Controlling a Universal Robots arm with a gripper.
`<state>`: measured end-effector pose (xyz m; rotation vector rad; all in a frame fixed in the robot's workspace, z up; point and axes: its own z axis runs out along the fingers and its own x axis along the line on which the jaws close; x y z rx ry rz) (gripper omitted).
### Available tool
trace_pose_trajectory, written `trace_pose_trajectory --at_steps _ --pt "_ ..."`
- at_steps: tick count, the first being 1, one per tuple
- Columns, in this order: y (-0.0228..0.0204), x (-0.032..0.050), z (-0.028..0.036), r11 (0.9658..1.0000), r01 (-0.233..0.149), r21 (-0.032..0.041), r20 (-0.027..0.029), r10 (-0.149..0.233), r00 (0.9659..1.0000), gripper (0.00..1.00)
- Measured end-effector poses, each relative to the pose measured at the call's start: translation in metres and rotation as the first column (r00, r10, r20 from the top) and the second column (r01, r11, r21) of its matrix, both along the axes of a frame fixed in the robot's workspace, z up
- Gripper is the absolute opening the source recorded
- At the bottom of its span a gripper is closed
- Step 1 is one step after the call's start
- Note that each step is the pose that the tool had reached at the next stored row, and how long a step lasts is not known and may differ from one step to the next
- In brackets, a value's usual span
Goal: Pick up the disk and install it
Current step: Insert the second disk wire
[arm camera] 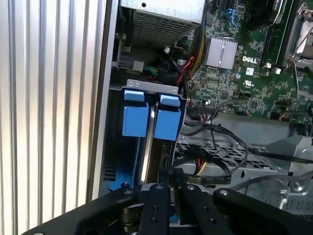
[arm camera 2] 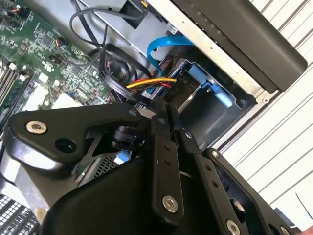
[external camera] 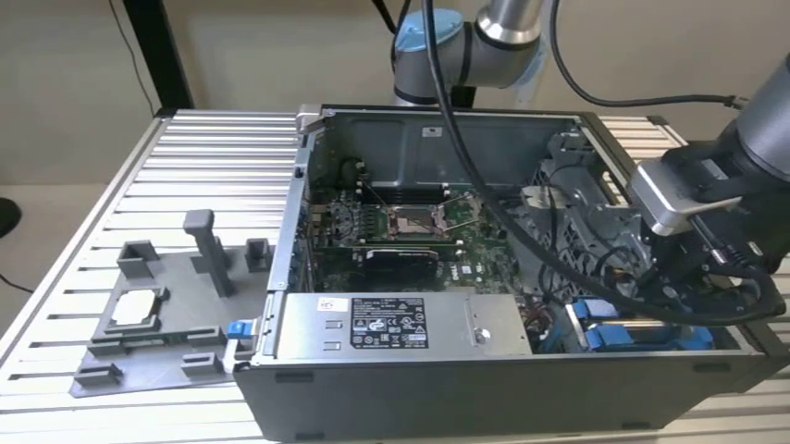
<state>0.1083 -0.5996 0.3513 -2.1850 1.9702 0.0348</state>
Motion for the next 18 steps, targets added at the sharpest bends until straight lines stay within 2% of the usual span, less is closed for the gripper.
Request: trace_pose_trajectory --at_steps 3,8,9,11,13,14,18 --pt "0.0 -0.004 -0.0007 0.9999 0.012 -0.0027 0.0049 -0.012 0.9999 0.0" --pt "0.0006 -0.0166 -0.0011 0.9998 0.02 -0.0052 0.0124 -0.02 0.9997 0.0" --pt "0.0006 -0.0178 -0.0012 0.9997 0.021 -0.008 0.0186 -0.021 0.9996 0.0" --pt "0.0008 -0.0186 -0.0017 0.9996 0.025 -0.0159 0.0361 -0.025 0.999 0.0" --pt "0.0013 -0.0193 -0.0021 0.9993 0.028 -0.024 0.0613 -0.026 0.9978 0.0" --pt "0.0015 -0.0203 -0.0023 0.9992 0.029 -0.0291 0.0695 -0.027 0.9972 0.0" --pt "0.0016 -0.0264 -0.0029 0.9973 0.031 -0.066 0.0938 -0.025 0.9953 0.0"
